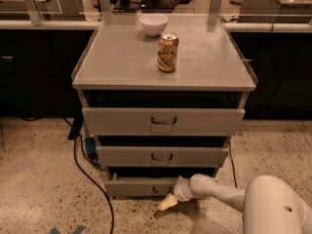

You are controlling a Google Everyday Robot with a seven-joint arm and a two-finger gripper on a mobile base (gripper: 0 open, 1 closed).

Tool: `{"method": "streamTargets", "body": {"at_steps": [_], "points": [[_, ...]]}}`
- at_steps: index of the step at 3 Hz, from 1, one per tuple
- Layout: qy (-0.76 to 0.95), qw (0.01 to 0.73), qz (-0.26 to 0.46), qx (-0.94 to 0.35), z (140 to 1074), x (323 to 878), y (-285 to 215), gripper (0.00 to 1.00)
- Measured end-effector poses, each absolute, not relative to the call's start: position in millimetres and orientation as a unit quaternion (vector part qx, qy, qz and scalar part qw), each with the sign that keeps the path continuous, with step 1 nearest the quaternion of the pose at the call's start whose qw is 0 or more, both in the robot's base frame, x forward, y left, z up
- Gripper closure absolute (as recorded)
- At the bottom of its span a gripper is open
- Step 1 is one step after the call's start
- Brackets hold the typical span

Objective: Open bottom drawer

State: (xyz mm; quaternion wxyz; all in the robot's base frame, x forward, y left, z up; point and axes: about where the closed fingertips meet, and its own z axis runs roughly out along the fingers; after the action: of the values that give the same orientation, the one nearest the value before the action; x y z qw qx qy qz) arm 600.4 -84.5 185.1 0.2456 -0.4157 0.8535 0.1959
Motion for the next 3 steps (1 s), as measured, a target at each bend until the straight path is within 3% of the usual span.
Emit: {"method": "streamTargets", "body": {"at_steps": [3], "points": [[0.852,0.216,0.215,-0.426,186.9,575.1,-82.3,0.0]]}}
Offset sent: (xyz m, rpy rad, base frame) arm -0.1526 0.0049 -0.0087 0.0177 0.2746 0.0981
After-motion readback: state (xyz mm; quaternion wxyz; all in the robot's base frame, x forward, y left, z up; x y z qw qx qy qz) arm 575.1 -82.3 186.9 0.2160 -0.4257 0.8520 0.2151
